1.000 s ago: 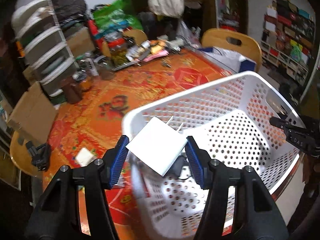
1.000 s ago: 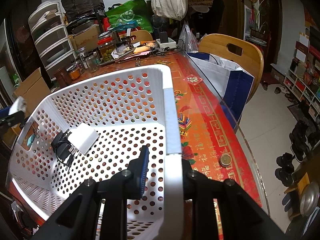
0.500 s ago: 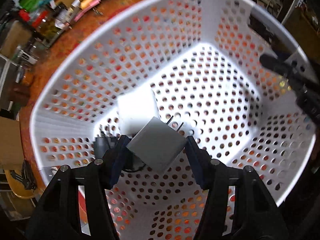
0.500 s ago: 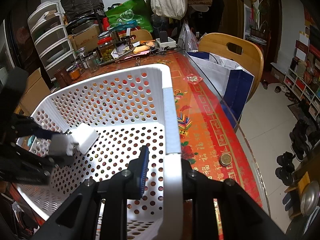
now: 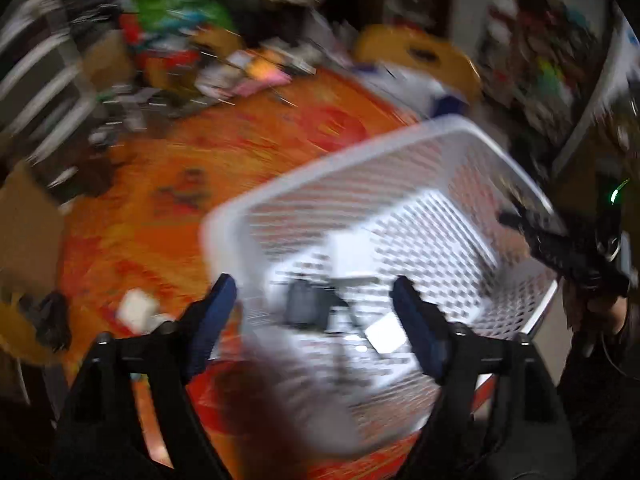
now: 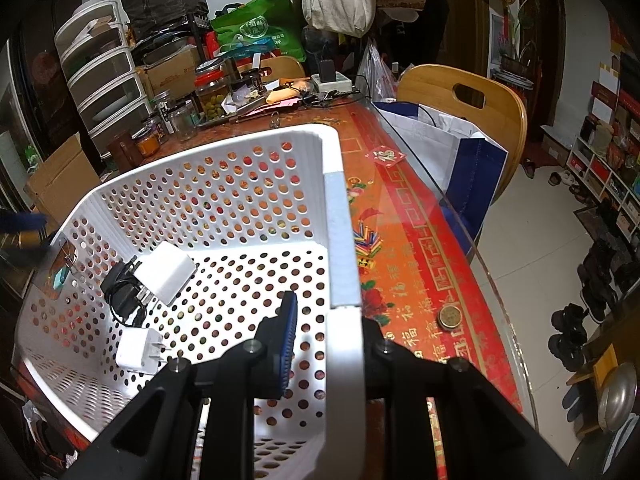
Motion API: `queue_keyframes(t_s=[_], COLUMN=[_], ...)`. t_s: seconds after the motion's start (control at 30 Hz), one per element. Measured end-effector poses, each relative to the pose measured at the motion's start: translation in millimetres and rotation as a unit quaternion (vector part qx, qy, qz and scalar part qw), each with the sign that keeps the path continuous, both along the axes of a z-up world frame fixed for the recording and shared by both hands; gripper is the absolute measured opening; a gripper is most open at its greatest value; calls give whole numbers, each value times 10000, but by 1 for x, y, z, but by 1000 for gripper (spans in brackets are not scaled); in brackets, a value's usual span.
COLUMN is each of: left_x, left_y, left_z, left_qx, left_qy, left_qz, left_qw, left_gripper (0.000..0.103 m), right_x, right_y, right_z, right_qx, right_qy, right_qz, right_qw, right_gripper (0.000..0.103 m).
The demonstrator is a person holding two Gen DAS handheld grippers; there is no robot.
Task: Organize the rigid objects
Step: 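Grasp the light blue cube charger with the left tool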
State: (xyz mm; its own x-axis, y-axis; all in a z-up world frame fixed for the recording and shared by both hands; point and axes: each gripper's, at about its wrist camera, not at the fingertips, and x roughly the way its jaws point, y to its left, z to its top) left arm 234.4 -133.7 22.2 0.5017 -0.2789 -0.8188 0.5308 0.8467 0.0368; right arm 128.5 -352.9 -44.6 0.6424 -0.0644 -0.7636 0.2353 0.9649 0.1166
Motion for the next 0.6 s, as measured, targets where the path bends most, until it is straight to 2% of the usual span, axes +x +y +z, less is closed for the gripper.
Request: queue_keyframes(t_s=[0.07, 0.1, 0.13, 0.23, 0.3, 0.37, 0.47, 0.6], left_x=[10, 19, 34, 69, 90, 95, 93, 87], left_y=[54, 74, 109, 180, 221, 238, 245, 233], left_z=[10, 11, 5, -23, -56, -85, -118, -144], left_qx=[-64, -25, 18, -259, -269, -242, -317, -442], left_qy=[-326, -401, -406, -201, 119, 388, 758, 842], left_qz=[656, 973, 1509, 2541, 2958, 3044, 2950, 2991], left_qw=[9973, 9944, 9877, 9666, 9548, 9514, 9520, 9495], left_gripper=[102, 102, 102, 102, 99, 89, 86, 80], right_x=[2, 2, 2, 1, 1, 2, 3, 3], right_y=[-1, -1, -1, -1, 0, -1, -1, -2], right_z=[0, 0, 0, 0, 0, 1, 1, 1], right_qx=[-15, -15, -4, -11, -26, -32, -47, -73], right_qy=[12, 18, 11, 20, 40, 56, 79, 92], right_qz=[4, 9, 14, 19, 22, 14, 13, -11], right_qw=[10000, 10000, 10000, 10000, 10000, 10000, 10000, 9999], right_gripper=[20, 20, 20, 20, 20, 20, 20, 20])
